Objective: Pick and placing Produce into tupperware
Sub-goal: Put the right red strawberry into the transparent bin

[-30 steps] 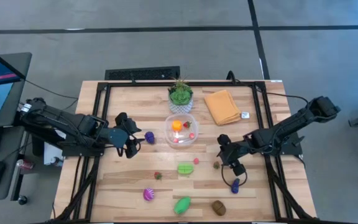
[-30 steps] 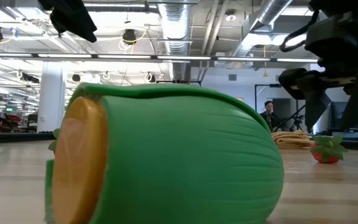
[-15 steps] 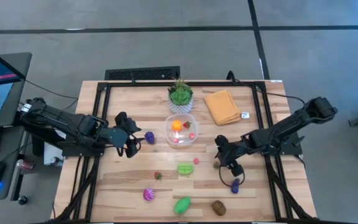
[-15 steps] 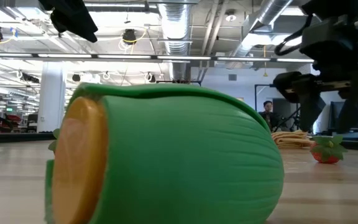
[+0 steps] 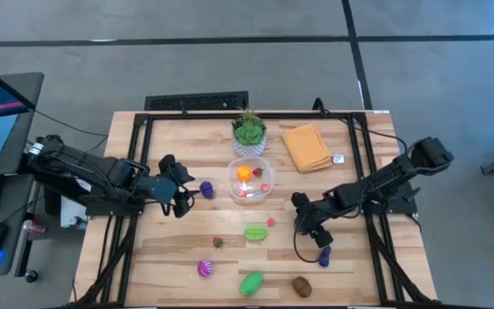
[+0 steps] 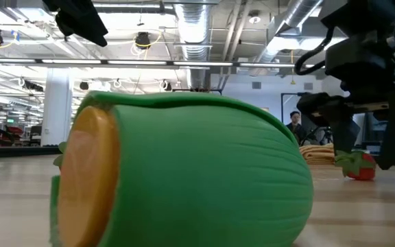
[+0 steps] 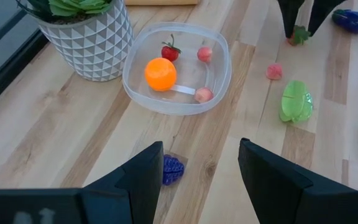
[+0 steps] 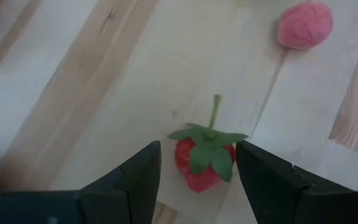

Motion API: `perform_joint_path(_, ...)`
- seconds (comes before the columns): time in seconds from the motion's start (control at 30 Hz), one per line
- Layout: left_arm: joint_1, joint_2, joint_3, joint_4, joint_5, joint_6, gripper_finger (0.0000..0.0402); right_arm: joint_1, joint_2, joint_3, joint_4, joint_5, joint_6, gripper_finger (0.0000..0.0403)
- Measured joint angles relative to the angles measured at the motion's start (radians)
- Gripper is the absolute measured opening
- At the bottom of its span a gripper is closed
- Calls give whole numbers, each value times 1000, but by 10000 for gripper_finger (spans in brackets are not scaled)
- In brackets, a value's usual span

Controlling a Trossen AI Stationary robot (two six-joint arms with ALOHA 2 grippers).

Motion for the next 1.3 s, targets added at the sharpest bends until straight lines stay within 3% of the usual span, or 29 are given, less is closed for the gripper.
perform_joint_path(0.8, 0, 0, 0, 0, 1, 0, 199, -1, 7, 1, -16, -6, 153, 172)
perform_joint_path(1.3, 0, 0, 0, 0, 3, 3, 199, -3, 7, 1, -17, -3, 239, 173)
